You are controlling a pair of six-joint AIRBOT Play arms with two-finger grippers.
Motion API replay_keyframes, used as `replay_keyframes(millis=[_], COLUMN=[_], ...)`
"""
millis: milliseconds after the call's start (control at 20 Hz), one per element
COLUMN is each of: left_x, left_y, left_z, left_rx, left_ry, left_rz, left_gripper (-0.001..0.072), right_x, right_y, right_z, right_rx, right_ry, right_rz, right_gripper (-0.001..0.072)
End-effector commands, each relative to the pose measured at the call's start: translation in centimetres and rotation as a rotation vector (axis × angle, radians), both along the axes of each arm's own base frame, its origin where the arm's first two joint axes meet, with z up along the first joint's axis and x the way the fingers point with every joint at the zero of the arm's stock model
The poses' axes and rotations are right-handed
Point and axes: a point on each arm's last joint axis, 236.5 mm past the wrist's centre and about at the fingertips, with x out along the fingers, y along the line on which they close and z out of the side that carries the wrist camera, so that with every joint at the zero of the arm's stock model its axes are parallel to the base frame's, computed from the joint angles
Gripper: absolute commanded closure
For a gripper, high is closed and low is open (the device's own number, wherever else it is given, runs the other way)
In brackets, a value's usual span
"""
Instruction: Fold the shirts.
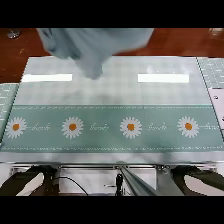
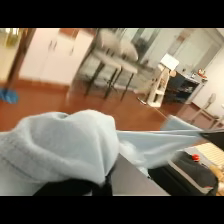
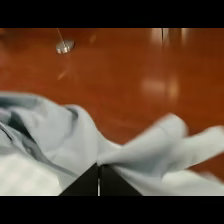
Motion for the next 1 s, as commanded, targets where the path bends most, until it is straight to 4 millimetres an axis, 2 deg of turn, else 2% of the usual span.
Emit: replay_keyframes(millis=[0, 100, 200, 250, 350, 450, 550, 650, 750, 850, 950], left_x=[-8.8, -12.2, -15.6, -17.3, -20.2, -21.4, -20.8, -18.7, -15.6, -12.0, -8.1], left_y=[1.2, 3.6, 5.3, 5.6, 5.1, 4.5, 4.3, 4.5, 5.0, 5.5, 6.2], left_z=[7.0, 7.9, 7.7, 7.2, 5.7, 3.4, 0.2, -3.4, -7.9, -13.4, -19.4], left_rx=[0.156, 0.239, 0.305, 0.331, 0.37, 0.403, 0.426, 0.438, 0.431, 0.418, 0.398], left_ry=[-0.214, -0.254, -0.252, -0.246, -0.208, -0.126, 0.002, 0.122, 0.259, 0.408, 0.547], left_rz=[0.077, 0.241, 0.358, 0.382, 0.373, 0.333, 0.291, 0.259, 0.231, 0.205, 0.192], left_gripper=[0.0688, 0.0688, 0.0688, 0.0688, 0.0688, 0.0688, 0.0688, 0.0687, 0.0687, 0.0687, 0.0687], right_x=[-13.0, -17.5, -21.5, -23.0, -24.9, -25.3, -24.5, -22.8, -20.2, -17.3, -13.6], right_y=[-3.1, -6.7, -8.3, -8.5, -8.4, -8.1, -7.9, -7.1, -5.6, -4.5, -4.3], right_z=[8.0, 9.6, 9.9, 9.6, 8.0, 5.6, 1.9, -2.2, -7.7, -13.9, -20.1], right_rx=[-0.101, -0.118, -0.112, -0.11, -0.114, -0.133, -0.163, -0.192, -0.193, -0.18, -0.158], right_ry=[-0.279, -0.351, -0.384, -0.38, -0.336, -0.246, -0.1, 0.042, 0.212, 0.365, 0.469], right_rz=[-0.07, -0.212, -0.271, -0.271, -0.258, -0.234, -0.217, -0.176, -0.111, -0.078, -0.105], right_gripper=[0.0675, 0.0675, 0.0675, 0.0675, 0.0675, 0.0675, 0.0675, 0.0675, 0.0674, 0.0675, 0.0674])
